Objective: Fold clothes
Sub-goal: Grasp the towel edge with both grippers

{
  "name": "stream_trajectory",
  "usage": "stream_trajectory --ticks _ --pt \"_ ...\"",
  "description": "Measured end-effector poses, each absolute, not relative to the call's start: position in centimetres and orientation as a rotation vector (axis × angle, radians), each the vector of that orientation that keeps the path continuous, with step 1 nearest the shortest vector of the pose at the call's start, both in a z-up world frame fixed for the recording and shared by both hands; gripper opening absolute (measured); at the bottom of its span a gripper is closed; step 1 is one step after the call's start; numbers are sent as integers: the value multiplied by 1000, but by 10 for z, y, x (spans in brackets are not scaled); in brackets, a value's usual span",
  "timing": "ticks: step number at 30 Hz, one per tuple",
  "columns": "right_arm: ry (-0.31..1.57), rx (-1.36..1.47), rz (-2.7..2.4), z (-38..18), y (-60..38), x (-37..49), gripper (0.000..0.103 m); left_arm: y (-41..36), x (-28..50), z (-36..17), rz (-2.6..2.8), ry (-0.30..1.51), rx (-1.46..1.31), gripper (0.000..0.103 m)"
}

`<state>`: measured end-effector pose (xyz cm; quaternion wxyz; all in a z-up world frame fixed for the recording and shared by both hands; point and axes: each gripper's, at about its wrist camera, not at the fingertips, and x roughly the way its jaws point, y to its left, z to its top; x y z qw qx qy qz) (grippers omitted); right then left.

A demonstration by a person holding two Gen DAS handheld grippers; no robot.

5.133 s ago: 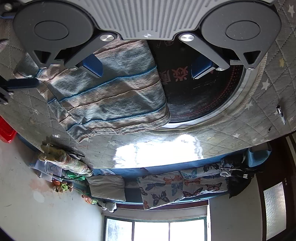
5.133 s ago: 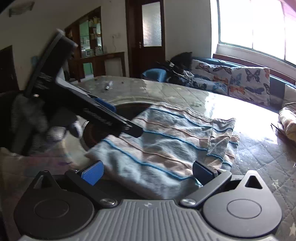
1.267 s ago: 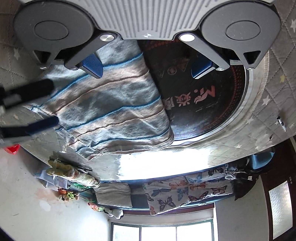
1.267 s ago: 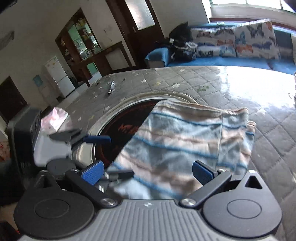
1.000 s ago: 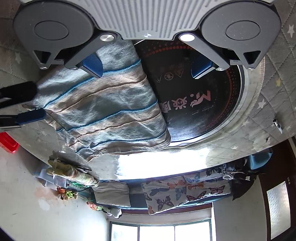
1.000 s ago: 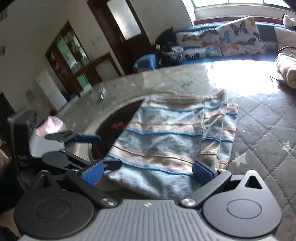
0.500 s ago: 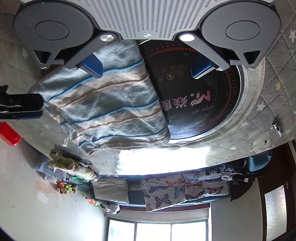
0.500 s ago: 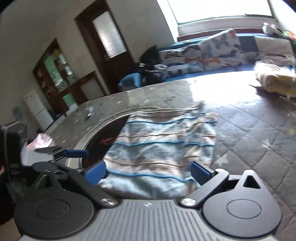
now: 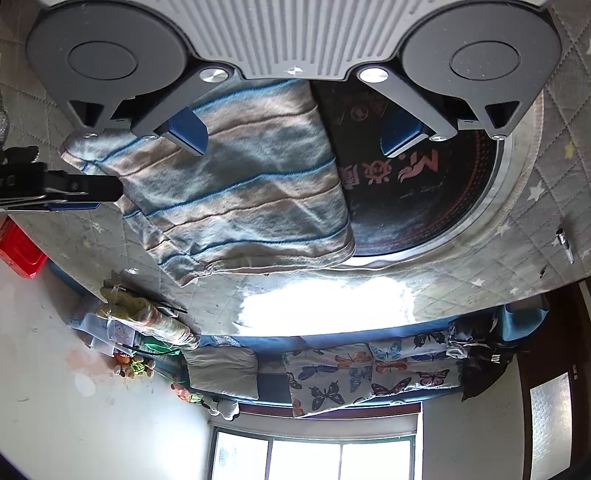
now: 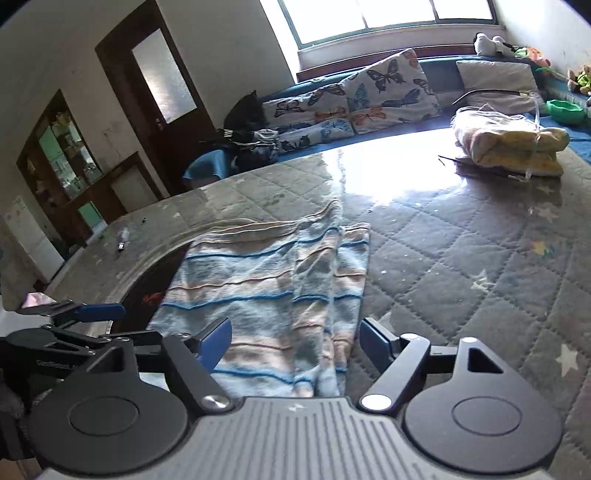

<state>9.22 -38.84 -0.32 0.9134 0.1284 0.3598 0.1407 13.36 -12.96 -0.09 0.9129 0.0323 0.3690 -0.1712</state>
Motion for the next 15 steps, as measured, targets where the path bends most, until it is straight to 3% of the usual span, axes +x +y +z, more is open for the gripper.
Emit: stream_trajectory --ticks 15 --pt "747 228 225 -14 -388 116 78 -130 154 -10 -326 772 51 101"
